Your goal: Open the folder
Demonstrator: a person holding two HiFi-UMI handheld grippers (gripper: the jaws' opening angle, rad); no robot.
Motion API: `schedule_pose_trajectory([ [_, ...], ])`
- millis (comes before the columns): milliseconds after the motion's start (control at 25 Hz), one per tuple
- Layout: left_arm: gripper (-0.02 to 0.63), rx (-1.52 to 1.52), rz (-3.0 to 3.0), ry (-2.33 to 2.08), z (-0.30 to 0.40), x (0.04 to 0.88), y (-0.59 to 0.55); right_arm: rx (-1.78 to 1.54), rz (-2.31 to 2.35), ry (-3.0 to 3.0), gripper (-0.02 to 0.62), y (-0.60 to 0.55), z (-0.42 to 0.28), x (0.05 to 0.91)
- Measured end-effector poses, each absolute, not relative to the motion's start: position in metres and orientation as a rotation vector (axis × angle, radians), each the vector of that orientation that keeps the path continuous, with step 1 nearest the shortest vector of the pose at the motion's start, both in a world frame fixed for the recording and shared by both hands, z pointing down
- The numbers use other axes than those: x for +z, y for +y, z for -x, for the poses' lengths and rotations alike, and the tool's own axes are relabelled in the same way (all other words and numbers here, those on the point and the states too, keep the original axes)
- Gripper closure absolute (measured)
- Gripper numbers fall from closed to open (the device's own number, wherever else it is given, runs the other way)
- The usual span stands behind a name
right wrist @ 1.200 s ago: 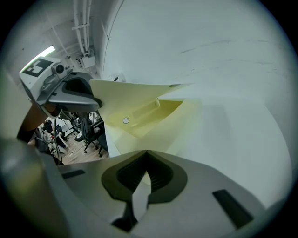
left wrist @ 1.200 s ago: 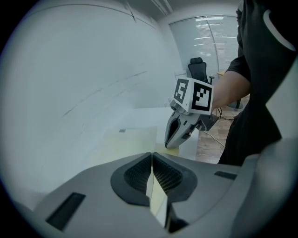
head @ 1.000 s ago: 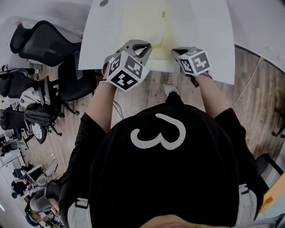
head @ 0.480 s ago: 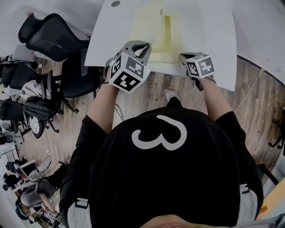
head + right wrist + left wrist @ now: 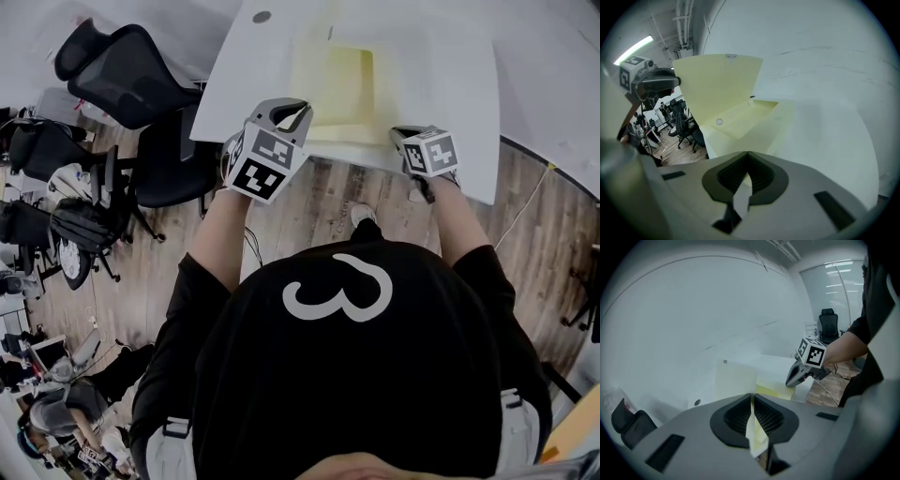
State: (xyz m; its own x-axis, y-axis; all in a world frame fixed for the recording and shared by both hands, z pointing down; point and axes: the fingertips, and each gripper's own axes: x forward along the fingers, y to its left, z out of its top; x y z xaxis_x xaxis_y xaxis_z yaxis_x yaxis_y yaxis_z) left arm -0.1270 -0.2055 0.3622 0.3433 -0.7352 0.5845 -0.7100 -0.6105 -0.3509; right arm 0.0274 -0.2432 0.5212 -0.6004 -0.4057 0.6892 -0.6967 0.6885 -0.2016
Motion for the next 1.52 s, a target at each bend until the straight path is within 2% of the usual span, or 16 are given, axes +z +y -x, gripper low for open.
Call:
schedule_pose_trajectory([
  [1120,0.581,-0.868,2.59,1.768,0.218,0.353,-0.181,0.599,-0.901,-2.221,0.571,-0.237,-0.033,0.518],
  [1520,0.581,-0.689,2.68,1.895,0.243,0.362,-0.172,0.592,-0.887,-2.234,0.571,-0.236,-0.035,0.519],
])
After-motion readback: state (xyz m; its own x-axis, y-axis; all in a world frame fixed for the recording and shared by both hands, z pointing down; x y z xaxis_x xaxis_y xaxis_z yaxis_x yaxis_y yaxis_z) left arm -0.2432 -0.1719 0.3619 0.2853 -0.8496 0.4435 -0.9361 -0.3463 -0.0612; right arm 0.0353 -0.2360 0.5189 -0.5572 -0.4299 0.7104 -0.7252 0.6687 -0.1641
